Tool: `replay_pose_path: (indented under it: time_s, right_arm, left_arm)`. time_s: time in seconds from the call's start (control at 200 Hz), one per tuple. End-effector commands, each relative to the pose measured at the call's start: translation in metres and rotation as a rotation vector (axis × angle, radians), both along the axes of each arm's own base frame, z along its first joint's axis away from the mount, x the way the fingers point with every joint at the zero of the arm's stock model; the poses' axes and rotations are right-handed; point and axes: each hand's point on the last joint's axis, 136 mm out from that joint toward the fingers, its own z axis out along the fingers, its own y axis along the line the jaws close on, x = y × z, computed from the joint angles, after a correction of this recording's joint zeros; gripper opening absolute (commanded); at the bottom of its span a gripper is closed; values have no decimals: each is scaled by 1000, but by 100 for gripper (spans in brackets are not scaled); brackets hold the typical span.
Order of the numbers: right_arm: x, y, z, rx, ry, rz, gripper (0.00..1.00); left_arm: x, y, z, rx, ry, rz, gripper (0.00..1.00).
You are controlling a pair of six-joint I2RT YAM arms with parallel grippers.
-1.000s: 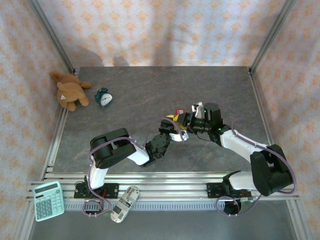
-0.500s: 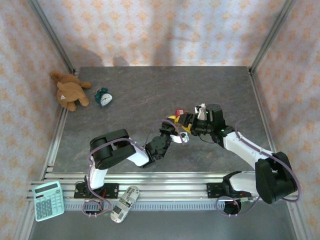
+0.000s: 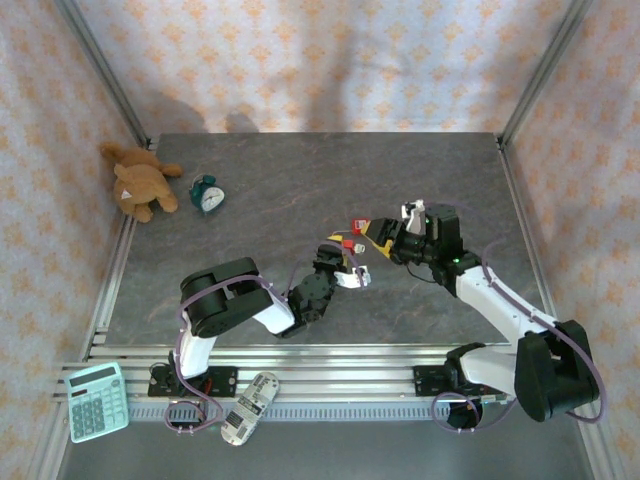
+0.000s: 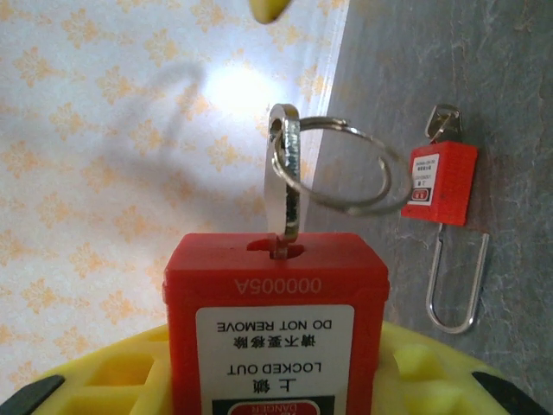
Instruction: Unlock with the key
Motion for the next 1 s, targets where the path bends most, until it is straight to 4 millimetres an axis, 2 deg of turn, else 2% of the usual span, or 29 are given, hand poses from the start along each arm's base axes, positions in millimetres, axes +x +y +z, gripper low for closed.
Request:
replay_pose_path:
  time_s: [0.0,0.15,0.32,0.475,0.711,0.731,0.846,0.991]
  right_arm:
    - [6,-2,22,0,-81,2,67]
    - [13,-14,20,-54,-85,-39,67]
    - [26,-32,10,-124,-74,-148,67]
    - [34,-46,0,-172,-70,-233,67]
    - [35,-49,-5,-199,-69,-243,67]
    - [35,-49,-4,-200,-71,-244,67]
    - [33,-51,-7,-208,-67,-248,67]
    - [33,-52,-8,-213,-70,-248,67]
  left_arm:
    - [1,5,2,-10,-9,25,26]
    - [-1,7,5,-13,-12,28,26]
    - [-10,12,5,-41,3,36,25]
    - [-18,14,-8,-29,42,43,25]
    - [-18,10,-18,-30,111,57,25]
    - [-18,10,-9,-51,112,59,25]
    - [-19,8,-11,-65,185,64,26]
    - [-26,9,-32,4,415,62,26]
